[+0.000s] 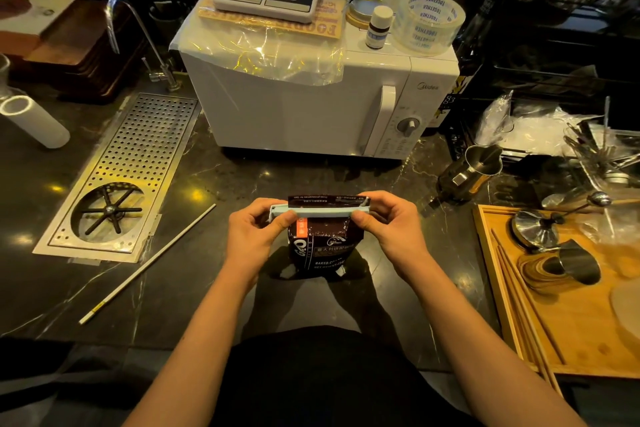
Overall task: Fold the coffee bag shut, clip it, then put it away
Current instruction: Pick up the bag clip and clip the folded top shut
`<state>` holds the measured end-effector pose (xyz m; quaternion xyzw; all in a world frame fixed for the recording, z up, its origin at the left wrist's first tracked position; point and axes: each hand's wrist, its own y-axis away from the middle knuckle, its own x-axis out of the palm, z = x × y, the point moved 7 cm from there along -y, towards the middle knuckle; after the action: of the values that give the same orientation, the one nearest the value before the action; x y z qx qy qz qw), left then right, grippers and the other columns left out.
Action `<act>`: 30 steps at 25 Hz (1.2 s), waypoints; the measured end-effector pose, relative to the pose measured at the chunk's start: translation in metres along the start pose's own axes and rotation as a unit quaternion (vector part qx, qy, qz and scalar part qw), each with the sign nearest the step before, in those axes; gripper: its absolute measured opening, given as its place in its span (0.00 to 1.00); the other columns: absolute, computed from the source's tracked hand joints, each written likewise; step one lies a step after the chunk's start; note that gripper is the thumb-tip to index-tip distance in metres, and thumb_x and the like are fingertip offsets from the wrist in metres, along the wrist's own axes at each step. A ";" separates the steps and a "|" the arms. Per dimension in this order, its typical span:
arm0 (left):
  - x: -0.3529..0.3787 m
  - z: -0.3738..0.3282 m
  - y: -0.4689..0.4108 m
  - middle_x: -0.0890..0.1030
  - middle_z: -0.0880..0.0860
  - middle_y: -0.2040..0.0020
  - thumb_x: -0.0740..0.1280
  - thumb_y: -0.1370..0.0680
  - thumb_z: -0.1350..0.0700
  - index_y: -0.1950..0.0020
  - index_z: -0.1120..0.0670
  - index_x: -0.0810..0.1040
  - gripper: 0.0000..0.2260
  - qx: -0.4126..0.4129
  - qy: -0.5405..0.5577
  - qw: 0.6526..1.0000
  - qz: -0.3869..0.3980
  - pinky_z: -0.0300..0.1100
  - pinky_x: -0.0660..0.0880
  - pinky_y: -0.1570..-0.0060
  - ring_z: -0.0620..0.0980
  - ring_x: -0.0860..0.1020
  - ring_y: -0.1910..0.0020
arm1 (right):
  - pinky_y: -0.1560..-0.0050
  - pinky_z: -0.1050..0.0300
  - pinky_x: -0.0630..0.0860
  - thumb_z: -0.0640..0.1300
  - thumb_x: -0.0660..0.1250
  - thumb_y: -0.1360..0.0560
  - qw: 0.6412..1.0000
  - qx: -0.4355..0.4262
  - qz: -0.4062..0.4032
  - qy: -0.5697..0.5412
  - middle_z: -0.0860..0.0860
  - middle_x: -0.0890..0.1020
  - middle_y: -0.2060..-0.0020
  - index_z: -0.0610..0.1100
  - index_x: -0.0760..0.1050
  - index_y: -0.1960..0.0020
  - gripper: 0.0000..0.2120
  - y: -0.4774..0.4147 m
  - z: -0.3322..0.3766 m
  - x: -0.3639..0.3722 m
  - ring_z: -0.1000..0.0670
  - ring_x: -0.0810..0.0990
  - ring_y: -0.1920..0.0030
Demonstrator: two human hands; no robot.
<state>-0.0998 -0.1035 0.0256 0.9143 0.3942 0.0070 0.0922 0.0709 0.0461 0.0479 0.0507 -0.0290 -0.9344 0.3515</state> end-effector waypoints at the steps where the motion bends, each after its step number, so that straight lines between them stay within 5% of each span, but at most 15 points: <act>1: -0.001 -0.003 0.001 0.84 0.52 0.52 0.73 0.29 0.59 0.50 0.53 0.82 0.08 0.006 -0.017 1.000 0.004 0.55 0.80 0.46 0.50 0.83 0.50 | 0.48 0.54 0.82 0.32 0.72 0.28 1.000 -0.004 0.004 0.009 0.49 0.86 0.54 0.50 0.81 0.50 0.14 0.000 0.002 0.000 0.49 0.85 0.50; 6: 0.008 -0.036 0.001 0.83 0.46 0.48 0.75 0.28 0.56 0.45 0.48 0.82 0.13 0.098 -0.109 0.988 0.051 0.42 0.77 0.45 0.43 0.81 0.46 | 0.45 0.59 0.80 0.37 0.72 0.26 0.993 -0.055 0.049 0.093 0.50 0.84 0.51 0.47 0.80 0.46 0.10 -0.001 0.020 0.004 0.52 0.83 0.48; 11: 0.027 -0.065 -0.001 0.82 0.45 0.54 0.74 0.27 0.55 0.51 0.51 0.84 0.06 0.204 -0.193 0.959 0.047 0.32 0.74 0.51 0.41 0.79 0.52 | 0.49 0.65 0.75 0.41 0.71 0.25 0.961 -0.154 0.023 0.228 0.52 0.83 0.54 0.44 0.82 0.48 0.06 -0.006 0.042 0.018 0.57 0.80 0.51; 23: 0.041 -0.070 0.000 0.81 0.48 0.59 0.72 0.26 0.59 0.57 0.56 0.83 0.01 0.257 -0.226 0.939 0.035 0.34 0.73 0.56 0.43 0.79 0.58 | 0.60 0.54 0.73 0.43 0.67 0.25 0.915 -0.162 -0.057 0.366 0.56 0.79 0.60 0.49 0.78 0.56 0.03 -0.006 0.047 0.034 0.54 0.77 0.57; 30: 0.025 -0.060 -0.007 0.82 0.43 0.58 0.74 0.27 0.56 0.56 0.49 0.84 0.03 0.196 -0.202 0.959 0.044 0.36 0.74 0.54 0.43 0.80 0.55 | 0.55 0.45 0.78 0.51 0.69 0.26 0.939 -0.136 -0.054 0.311 0.58 0.81 0.61 0.53 0.78 0.58 0.04 -0.008 0.040 0.020 0.55 0.79 0.57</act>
<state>-0.0923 -0.0712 0.0815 0.9135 0.3200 -0.2508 -0.0116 0.0460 0.0395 0.0855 0.2921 0.2124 -0.8846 0.2951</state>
